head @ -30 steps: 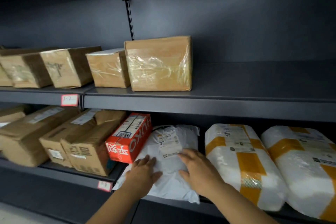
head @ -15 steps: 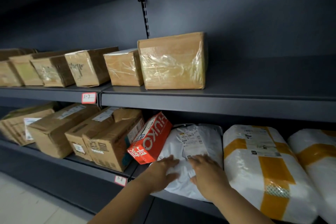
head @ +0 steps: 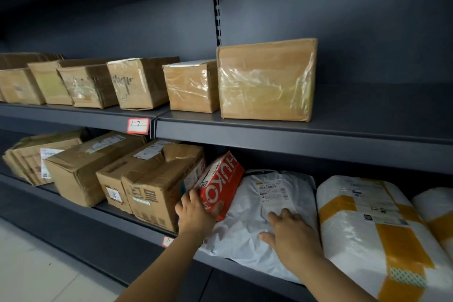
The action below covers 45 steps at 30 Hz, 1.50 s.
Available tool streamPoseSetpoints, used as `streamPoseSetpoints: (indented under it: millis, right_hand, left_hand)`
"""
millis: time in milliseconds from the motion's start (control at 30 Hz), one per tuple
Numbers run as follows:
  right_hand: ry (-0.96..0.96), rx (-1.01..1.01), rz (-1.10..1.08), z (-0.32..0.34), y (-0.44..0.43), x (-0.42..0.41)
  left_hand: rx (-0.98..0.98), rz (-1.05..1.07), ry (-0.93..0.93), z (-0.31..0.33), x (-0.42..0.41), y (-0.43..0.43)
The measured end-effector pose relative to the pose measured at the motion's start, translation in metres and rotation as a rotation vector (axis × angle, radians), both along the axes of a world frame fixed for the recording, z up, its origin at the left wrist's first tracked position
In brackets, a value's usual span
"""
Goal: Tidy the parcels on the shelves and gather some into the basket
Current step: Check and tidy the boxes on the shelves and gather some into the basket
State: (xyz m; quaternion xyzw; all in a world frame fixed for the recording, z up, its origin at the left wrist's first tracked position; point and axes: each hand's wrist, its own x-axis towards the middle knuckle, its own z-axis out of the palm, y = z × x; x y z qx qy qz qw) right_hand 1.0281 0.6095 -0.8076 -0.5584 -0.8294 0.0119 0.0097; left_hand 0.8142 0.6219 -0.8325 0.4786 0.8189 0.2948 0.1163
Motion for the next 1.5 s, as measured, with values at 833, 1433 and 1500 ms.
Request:
streamPoseSetpoints:
  millis: [833,1433,1500]
  right_hand:
    - [1.222,-0.006,-0.353,0.008,0.023,0.013]
    - [1.083,-0.191,-0.406,0.019,0.005,-0.025]
    - [1.036,-0.264,-0.449,0.033,-0.008,-0.026]
  left_hand:
    - [0.362,-0.513,0.153,0.026,-0.004,-0.049]
    - [-0.054,-0.501,-0.034,0.068,-0.038,-0.068]
    - [-0.139,-0.49,-0.076,0.087,-0.043,-0.078]
